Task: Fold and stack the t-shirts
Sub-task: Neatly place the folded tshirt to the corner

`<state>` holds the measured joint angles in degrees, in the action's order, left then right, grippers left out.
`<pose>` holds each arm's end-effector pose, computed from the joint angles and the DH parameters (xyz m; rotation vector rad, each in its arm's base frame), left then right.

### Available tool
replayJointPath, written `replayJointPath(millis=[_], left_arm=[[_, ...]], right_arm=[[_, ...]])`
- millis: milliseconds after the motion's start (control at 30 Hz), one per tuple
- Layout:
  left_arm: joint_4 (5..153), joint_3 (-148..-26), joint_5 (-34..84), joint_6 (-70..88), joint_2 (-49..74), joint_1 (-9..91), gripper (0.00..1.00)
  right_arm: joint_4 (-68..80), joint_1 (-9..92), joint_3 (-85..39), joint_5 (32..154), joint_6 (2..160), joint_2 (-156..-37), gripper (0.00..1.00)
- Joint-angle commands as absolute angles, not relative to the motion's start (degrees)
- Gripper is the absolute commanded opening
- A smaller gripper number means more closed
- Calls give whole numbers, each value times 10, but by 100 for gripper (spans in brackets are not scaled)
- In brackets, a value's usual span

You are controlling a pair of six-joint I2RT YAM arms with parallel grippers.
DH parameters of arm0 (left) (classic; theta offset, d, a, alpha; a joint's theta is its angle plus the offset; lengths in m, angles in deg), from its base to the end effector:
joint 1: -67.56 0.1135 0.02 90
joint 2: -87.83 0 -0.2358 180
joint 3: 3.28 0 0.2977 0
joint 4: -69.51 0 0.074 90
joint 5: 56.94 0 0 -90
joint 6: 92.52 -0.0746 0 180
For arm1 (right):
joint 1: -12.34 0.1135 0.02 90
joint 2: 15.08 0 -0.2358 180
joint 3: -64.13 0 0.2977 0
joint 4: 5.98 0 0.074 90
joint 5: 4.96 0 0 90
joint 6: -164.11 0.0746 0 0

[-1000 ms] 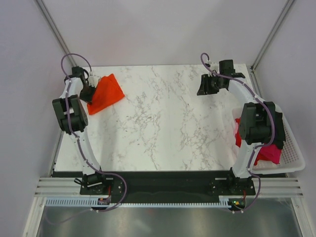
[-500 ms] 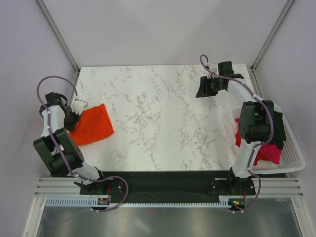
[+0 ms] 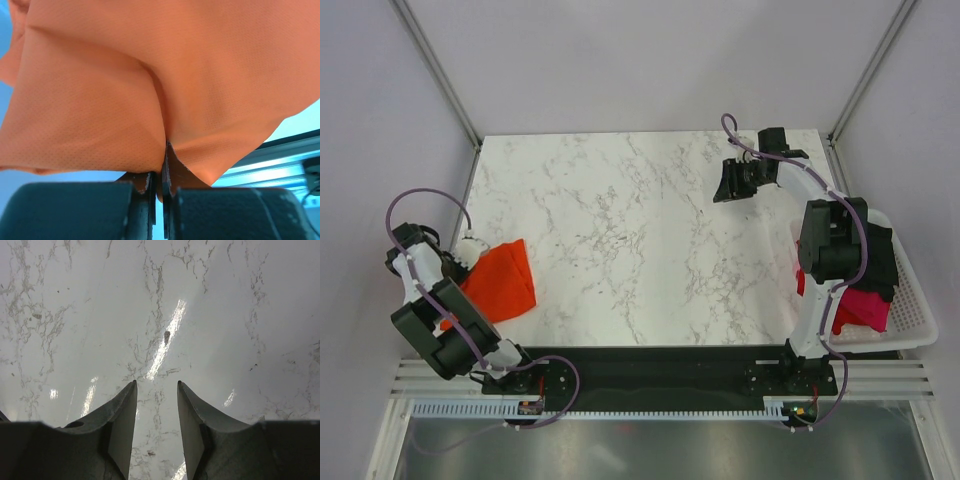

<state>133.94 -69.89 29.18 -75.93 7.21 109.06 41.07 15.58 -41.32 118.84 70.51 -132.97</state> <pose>0.2281 0.1951 0.1287 0.8261 2.8524 0.1993 0.4869 0.0691 0.1406 -0.3573 2.4930 0.7604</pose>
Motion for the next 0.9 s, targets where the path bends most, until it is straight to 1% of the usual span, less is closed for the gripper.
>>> replayJointPath(millis=[0, 300, 400, 667, 700, 767, 800, 833, 867], left_arm=[[1294, -701, 327, -820, 65, 1103, 2], [1246, -749, 375, -824, -12, 1108, 2], [1243, -758, 382, -825, -17, 1108, 2], [1234, -734, 379, -830, -1, 1108, 2], [1231, -734, 379, -824, 0, 1108, 6], [1217, -740, 369, -794, 3, 1107, 17], [1212, -748, 361, -777, 12, 1105, 31], [1212, -774, 348, -757, 20, 1103, 42], [1215, -791, 310, -703, 30, 1098, 46]], right_arm=[[421, 155, -426, 1213, 676, -1316, 45], [419, 157, -410, 1222, 671, -1306, 45], [420, 156, -405, 1222, 667, -1302, 45], [412, 156, -387, 1227, 673, -1297, 44], [412, 156, -387, 1228, 672, -1298, 44], [413, 156, -390, 1228, 670, -1298, 44], [413, 156, -391, 1230, 669, -1297, 44], [412, 156, -393, 1231, 665, -1291, 44], [410, 156, -393, 1234, 663, -1286, 45]])
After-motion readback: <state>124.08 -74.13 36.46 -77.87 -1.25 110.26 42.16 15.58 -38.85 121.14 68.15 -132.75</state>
